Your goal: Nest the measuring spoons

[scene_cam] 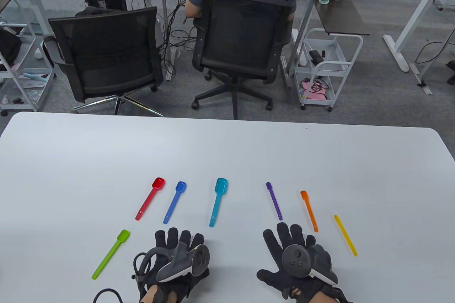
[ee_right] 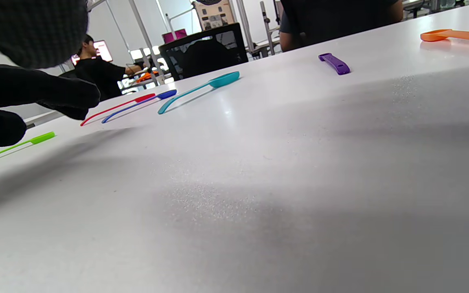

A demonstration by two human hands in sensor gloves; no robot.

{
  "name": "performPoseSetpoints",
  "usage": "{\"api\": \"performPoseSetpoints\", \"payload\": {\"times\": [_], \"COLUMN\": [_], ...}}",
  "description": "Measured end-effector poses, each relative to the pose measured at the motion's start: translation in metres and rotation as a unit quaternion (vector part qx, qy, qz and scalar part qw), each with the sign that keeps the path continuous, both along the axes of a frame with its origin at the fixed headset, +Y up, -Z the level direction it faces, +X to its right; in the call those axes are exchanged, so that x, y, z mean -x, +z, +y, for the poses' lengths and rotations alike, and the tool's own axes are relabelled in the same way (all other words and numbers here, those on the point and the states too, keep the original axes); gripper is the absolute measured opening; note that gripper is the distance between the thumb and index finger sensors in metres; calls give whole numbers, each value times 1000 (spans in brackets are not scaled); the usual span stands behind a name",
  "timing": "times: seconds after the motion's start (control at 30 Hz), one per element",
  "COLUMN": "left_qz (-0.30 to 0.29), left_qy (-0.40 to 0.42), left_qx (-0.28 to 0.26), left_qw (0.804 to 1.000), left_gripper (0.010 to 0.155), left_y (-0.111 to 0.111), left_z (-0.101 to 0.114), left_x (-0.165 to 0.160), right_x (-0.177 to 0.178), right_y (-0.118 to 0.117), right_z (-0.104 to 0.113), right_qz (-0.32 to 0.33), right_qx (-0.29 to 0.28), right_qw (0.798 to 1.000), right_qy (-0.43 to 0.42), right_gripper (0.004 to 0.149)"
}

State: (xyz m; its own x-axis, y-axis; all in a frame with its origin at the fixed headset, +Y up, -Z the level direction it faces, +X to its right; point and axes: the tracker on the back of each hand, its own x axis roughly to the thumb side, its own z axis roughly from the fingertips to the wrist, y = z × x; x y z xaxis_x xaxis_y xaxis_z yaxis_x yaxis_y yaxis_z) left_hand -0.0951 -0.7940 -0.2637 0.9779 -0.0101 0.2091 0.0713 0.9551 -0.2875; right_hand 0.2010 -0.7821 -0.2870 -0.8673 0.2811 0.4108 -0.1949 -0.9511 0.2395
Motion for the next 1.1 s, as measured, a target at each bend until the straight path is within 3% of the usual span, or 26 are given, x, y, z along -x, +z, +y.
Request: {"api": "performPoseSetpoints", "payload": {"times": [0.13,0.23,0.4,0.53,0.8,1.1], "left_qz": [11,19,92,123,150,171], "left_qy": [-7,1,18,2,-32,-44], "left_qx": [-95,-117,-99,-99,-83,-54], "left_qw": [995,993,991,987,985,983], "left_gripper": [96,90,82,79,77,76], "left_y": [-8,-23,-68,-98,-131,-151], "left_z": [8,14,22,15,-1,-16], "left_x": [-6,-11,-21,-32,-48,-46], "right_x": [-1,-1,-2,-4,-9,-11], "right_y": [2,2,2,2,0,-1], "right_z": [4,6,6,7,9,10], "right_qz": [3,2,4,2,-3,-6], "right_qx": [-7,-9,-9,-8,-5,0], "right_qw": [1000,1000,1000,1000,999,999], "right_qy": [-7,-12,-16,-22,-34,-41], "right_gripper": [102,102,102,102,101,101]}}
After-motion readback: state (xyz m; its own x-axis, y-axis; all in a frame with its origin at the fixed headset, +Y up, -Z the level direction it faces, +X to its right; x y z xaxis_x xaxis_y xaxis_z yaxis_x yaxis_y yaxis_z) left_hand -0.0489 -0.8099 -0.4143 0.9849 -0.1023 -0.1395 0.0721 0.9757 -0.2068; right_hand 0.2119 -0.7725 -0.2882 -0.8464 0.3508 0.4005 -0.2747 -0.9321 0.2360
